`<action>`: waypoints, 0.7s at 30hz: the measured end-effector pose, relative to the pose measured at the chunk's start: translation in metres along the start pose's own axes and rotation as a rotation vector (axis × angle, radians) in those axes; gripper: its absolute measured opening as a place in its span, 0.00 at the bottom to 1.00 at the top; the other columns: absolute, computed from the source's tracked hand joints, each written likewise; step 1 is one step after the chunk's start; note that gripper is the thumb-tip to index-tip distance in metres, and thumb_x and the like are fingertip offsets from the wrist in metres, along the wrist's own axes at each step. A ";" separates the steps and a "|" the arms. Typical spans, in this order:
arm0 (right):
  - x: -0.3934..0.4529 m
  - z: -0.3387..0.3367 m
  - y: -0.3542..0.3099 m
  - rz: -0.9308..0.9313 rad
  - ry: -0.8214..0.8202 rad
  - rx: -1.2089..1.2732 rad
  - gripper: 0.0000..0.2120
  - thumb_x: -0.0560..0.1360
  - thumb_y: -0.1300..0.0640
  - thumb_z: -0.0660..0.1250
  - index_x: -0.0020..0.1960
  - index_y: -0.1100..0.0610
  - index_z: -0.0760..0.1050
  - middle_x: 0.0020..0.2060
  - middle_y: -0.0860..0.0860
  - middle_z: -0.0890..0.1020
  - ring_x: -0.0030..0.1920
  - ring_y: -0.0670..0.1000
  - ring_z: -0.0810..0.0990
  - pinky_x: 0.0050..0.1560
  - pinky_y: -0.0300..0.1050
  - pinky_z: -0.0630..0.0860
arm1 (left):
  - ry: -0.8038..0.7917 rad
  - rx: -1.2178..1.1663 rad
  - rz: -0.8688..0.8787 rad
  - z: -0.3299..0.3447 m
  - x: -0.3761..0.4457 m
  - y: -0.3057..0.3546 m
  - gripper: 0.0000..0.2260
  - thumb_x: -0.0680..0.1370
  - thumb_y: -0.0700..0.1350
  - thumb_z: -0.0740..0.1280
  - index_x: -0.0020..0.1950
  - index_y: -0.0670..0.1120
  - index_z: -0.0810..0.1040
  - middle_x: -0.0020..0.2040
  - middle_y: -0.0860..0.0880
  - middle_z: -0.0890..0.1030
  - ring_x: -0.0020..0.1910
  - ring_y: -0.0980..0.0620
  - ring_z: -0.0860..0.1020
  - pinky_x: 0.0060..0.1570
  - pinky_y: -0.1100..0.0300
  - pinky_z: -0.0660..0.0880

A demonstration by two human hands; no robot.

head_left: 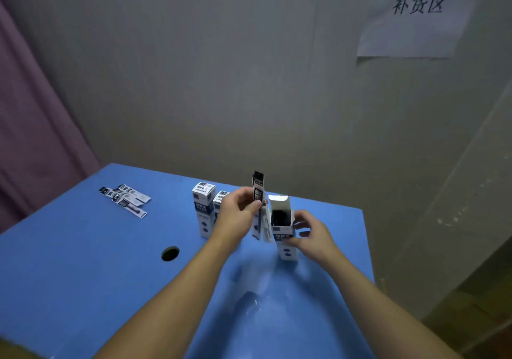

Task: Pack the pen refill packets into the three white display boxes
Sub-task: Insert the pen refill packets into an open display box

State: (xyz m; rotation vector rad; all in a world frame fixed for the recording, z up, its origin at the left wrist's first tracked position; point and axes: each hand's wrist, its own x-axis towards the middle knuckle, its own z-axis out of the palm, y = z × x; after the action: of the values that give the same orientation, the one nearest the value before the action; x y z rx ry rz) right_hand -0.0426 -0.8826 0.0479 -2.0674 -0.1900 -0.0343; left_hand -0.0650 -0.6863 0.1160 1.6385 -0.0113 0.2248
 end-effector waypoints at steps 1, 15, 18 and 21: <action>-0.003 0.001 0.001 -0.025 0.005 0.018 0.23 0.64 0.63 0.79 0.49 0.42 0.76 0.47 0.40 0.82 0.50 0.45 0.80 0.52 0.44 0.77 | 0.026 -0.042 0.022 -0.001 -0.004 0.005 0.13 0.79 0.27 0.64 0.47 0.44 0.80 0.42 0.52 0.85 0.43 0.60 0.83 0.48 0.67 0.77; -0.057 0.013 0.002 -0.179 -0.054 0.211 0.23 0.67 0.65 0.78 0.56 0.47 0.78 0.50 0.41 0.82 0.52 0.46 0.81 0.55 0.42 0.78 | 0.106 -0.256 0.443 -0.008 -0.062 0.031 0.11 0.77 0.29 0.65 0.50 0.44 0.80 0.44 0.50 0.85 0.47 0.46 0.83 0.55 0.50 0.78; -0.064 0.016 -0.002 -0.217 -0.086 0.221 0.21 0.66 0.61 0.78 0.57 0.49 0.78 0.50 0.43 0.82 0.53 0.49 0.81 0.55 0.43 0.78 | 0.123 -0.234 0.442 -0.005 -0.067 0.027 0.10 0.77 0.28 0.66 0.49 0.43 0.79 0.45 0.50 0.85 0.47 0.45 0.83 0.54 0.49 0.79; -0.068 0.017 -0.004 -0.235 -0.111 0.222 0.22 0.67 0.62 0.78 0.57 0.49 0.78 0.50 0.43 0.82 0.52 0.50 0.81 0.55 0.45 0.79 | 0.153 -0.229 0.439 -0.003 -0.071 0.025 0.12 0.77 0.27 0.66 0.48 0.45 0.80 0.44 0.51 0.85 0.47 0.46 0.83 0.53 0.51 0.78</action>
State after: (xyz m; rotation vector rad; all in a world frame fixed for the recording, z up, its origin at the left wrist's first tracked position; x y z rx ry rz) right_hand -0.1109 -0.8742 0.0363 -1.8180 -0.4829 -0.0402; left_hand -0.1389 -0.6948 0.1296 1.3711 -0.2727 0.6608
